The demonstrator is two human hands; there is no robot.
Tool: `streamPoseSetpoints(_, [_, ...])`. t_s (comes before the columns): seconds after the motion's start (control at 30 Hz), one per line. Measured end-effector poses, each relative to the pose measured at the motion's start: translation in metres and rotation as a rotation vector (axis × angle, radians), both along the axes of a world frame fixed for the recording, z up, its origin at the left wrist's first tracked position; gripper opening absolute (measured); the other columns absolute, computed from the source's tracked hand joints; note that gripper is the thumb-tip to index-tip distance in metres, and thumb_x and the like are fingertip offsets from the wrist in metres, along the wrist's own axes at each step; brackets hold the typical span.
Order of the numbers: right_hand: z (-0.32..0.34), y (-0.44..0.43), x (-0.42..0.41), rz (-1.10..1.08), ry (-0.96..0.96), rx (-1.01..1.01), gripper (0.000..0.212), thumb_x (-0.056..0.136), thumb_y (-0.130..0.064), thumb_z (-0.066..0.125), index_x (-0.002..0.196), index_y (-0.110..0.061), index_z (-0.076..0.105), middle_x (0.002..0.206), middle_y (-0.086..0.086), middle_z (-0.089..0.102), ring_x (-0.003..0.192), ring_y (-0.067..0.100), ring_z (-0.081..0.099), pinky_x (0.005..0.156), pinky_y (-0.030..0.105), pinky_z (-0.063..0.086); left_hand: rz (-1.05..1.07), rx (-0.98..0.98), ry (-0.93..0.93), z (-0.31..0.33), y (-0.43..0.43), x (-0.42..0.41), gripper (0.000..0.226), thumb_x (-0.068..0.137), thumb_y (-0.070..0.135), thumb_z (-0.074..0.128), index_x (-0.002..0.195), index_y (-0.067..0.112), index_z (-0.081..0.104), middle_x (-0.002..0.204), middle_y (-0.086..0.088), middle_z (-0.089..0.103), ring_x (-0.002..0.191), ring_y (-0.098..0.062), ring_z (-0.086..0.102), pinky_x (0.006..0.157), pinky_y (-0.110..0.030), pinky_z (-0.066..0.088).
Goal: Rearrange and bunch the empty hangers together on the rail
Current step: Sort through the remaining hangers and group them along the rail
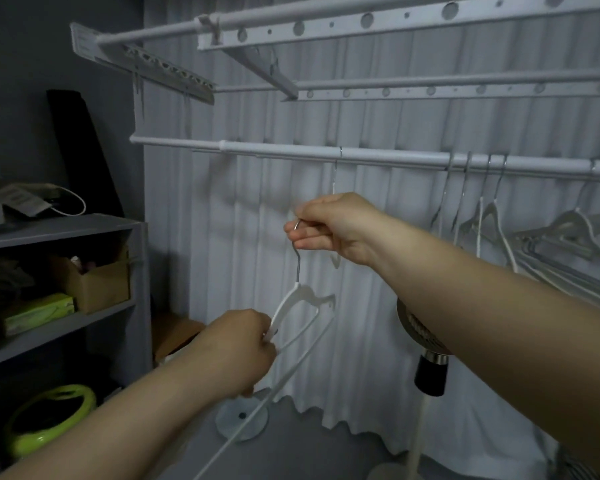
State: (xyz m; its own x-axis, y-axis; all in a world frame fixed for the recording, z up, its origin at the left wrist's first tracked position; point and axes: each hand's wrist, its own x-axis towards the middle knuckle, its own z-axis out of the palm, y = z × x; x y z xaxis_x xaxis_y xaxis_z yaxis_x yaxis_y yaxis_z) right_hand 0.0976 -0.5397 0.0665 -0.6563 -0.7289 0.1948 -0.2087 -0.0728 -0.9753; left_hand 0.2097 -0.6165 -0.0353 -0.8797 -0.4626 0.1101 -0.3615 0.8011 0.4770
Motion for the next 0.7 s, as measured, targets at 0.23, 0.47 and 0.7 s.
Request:
streamPoseSetpoints(0.23, [0.008,0.032,-0.029,-0.144,0.237,0.158,0.021,0.094,-0.015,0.045,0.074,-0.008,0.05,0.063,0.008,0.06,0.036,0.009,0.058,0.041,0.019,0.05,-0.06,0.1,-0.028,0.017,0.01,-0.014,0.024,0.092,0.01,0.037,0.105,0.002,0.056,0.056,-0.004,0.052,0.026,-0.008,0.048,0.043,-0.023,0.047])
streamPoseSetpoints(0.47, [0.002,0.083,-0.102,-0.502,0.933,0.658,0.03,0.092,-0.012,0.044,0.117,-0.01,0.061,0.125,0.007,0.061,0.118,0.022,0.053,0.096,0.023,0.038,-0.133,0.072,-0.033,0.033,0.036,-0.056,0.019,0.092,0.011,0.039,0.102,0.012,0.054,0.088,-0.012,0.065,0.033,-0.006,0.051,0.037,-0.013,0.042])
streamPoseSetpoints(0.7, [-0.008,0.111,-0.147,-0.441,1.189,1.029,0.031,0.094,-0.024,0.04,0.118,-0.021,0.059,0.124,0.002,0.062,0.12,0.022,0.049,0.111,0.033,0.018,-0.172,0.067,-0.053,0.051,0.062,-0.106,0.029,0.093,0.009,0.036,0.119,0.004,0.049,0.082,-0.015,0.062,0.042,-0.013,0.051,0.044,-0.021,0.046])
